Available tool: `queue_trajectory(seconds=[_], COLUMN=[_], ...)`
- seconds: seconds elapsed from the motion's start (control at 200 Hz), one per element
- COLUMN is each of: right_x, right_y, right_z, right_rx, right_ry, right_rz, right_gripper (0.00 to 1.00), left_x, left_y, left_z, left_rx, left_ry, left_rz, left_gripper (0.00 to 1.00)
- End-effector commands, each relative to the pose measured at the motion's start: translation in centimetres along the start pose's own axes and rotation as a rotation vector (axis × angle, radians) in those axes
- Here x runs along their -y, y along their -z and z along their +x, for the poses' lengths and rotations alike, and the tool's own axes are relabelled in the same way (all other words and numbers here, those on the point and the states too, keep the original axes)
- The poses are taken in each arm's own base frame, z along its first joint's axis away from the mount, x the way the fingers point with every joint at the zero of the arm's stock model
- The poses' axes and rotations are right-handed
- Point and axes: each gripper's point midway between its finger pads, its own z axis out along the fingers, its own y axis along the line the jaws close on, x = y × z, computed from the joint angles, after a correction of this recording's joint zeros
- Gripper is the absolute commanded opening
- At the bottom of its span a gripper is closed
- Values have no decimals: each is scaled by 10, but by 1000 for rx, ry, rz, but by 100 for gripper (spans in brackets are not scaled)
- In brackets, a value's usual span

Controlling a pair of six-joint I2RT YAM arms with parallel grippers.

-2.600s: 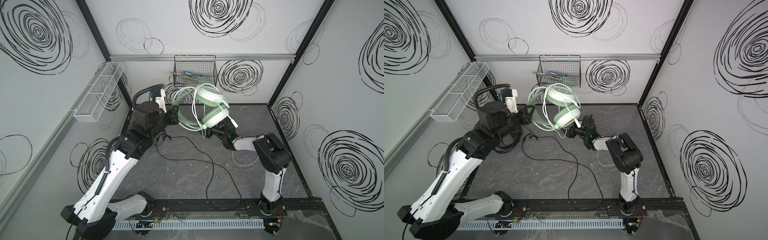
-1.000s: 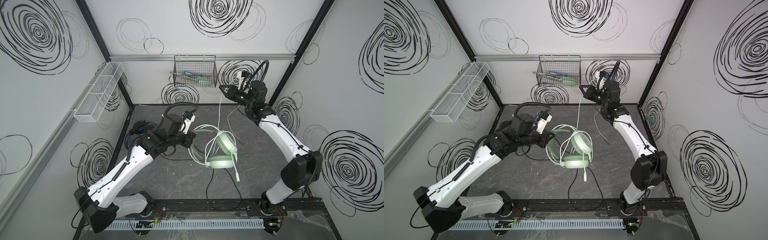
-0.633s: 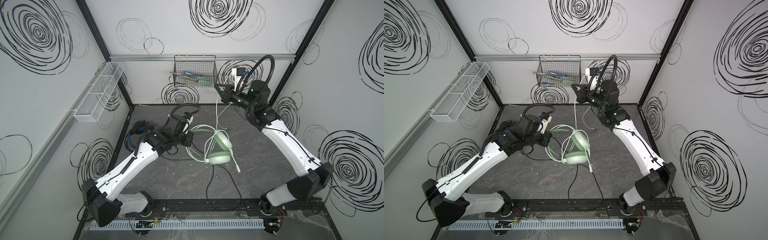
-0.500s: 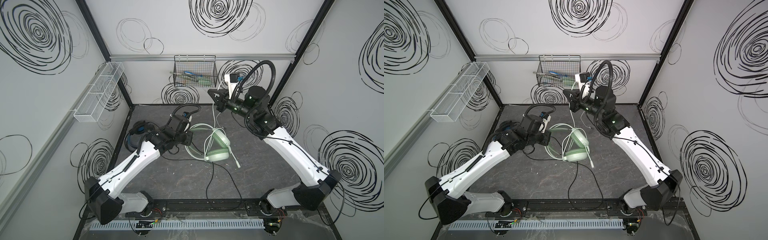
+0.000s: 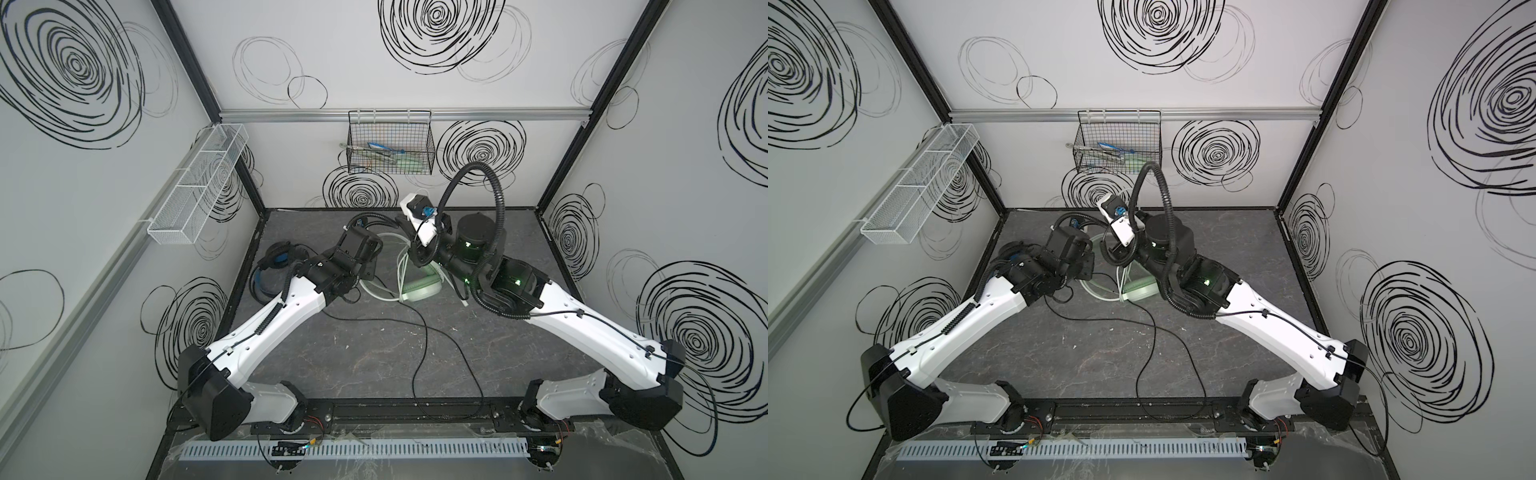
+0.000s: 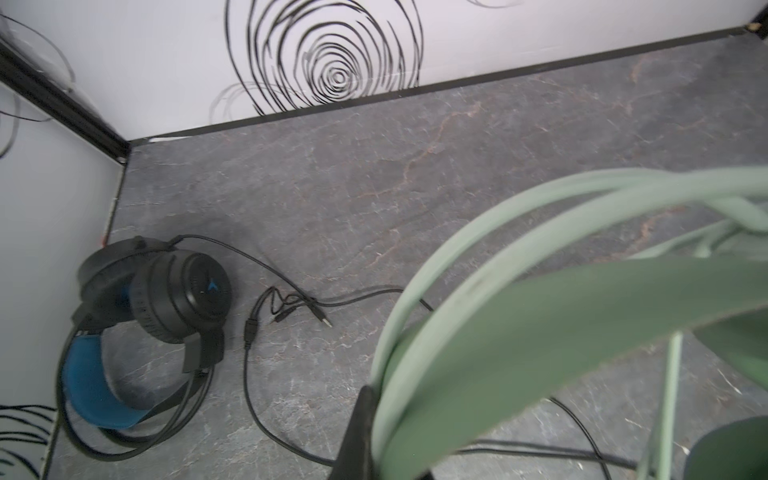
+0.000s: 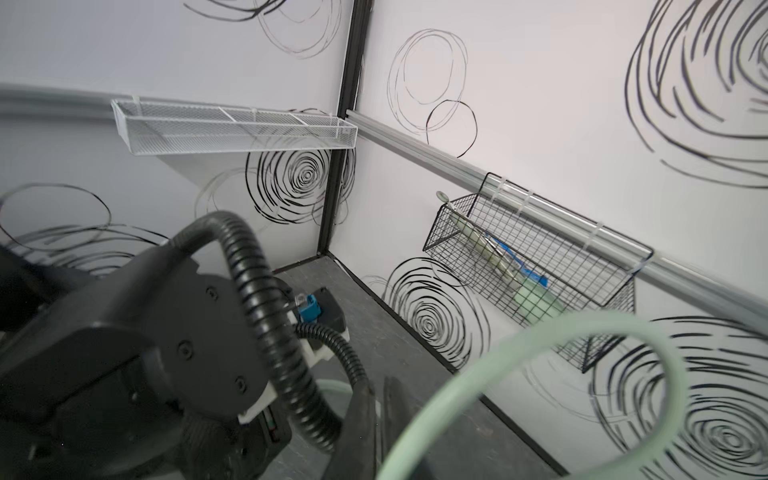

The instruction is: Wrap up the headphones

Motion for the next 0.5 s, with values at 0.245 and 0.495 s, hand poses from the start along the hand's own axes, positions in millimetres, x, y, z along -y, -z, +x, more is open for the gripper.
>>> queue_trajectory(seconds=[0.245,0.495], right_x=[45,59], right_y=[54,72], right_z=[-51,-63], right_rx=[122,156], right_ry=[75,16], right_rz=[289,314], right_gripper=[0,0], left_x=[-45,-69], left_y=[20,43], left_z=[-78,-98], left_rx=[253,360], left_ry=[184,230], left_rz=[-134,-232], left_gripper=[0,0])
